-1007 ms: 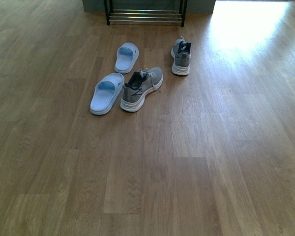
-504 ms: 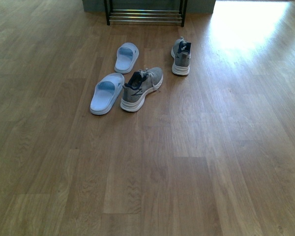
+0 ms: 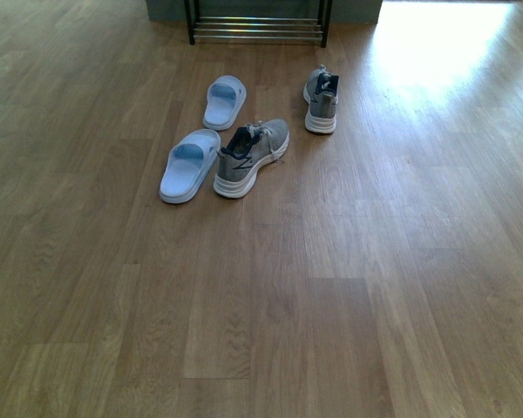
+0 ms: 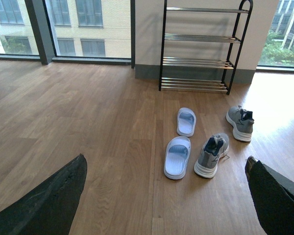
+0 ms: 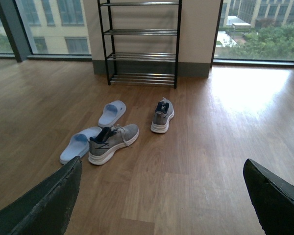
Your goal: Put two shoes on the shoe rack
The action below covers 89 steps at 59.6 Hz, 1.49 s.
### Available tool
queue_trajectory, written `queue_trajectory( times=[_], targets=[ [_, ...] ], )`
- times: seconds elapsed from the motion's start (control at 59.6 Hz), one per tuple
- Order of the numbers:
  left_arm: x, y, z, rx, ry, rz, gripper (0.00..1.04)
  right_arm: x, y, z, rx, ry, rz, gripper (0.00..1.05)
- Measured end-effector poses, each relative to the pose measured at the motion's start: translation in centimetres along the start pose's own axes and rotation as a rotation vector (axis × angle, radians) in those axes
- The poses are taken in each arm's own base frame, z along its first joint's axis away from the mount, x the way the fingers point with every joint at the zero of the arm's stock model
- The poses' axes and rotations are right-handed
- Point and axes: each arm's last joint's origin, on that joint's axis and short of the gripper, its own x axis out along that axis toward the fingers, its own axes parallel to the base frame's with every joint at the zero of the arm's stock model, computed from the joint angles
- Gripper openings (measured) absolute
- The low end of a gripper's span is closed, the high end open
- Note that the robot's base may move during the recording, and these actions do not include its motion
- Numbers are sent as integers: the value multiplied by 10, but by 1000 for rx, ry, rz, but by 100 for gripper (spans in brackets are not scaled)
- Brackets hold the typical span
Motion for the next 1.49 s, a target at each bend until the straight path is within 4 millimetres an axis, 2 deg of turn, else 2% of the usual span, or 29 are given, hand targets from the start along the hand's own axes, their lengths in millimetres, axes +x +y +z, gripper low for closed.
queue_trajectory(
  times=[1.494],
  targets=[
    [0,0,0,0,0,0,95,0,0,0,0,0,0,95]
  ],
)
